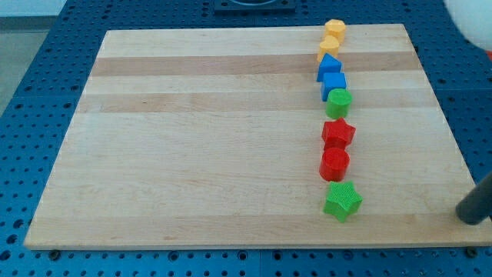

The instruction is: Slide the green star towards the left side of the red circle

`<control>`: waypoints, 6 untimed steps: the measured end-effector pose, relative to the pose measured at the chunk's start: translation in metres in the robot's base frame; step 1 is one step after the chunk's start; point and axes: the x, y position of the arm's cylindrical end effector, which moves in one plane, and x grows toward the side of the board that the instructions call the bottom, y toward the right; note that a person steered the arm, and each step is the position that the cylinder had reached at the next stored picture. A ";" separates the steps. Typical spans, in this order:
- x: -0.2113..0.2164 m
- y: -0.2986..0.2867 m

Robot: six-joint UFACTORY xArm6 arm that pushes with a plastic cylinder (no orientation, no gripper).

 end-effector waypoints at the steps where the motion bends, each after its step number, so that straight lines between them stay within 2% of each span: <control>1: 0.000 -0.023; 2: 0.000 -0.054; 6: 0.000 -0.101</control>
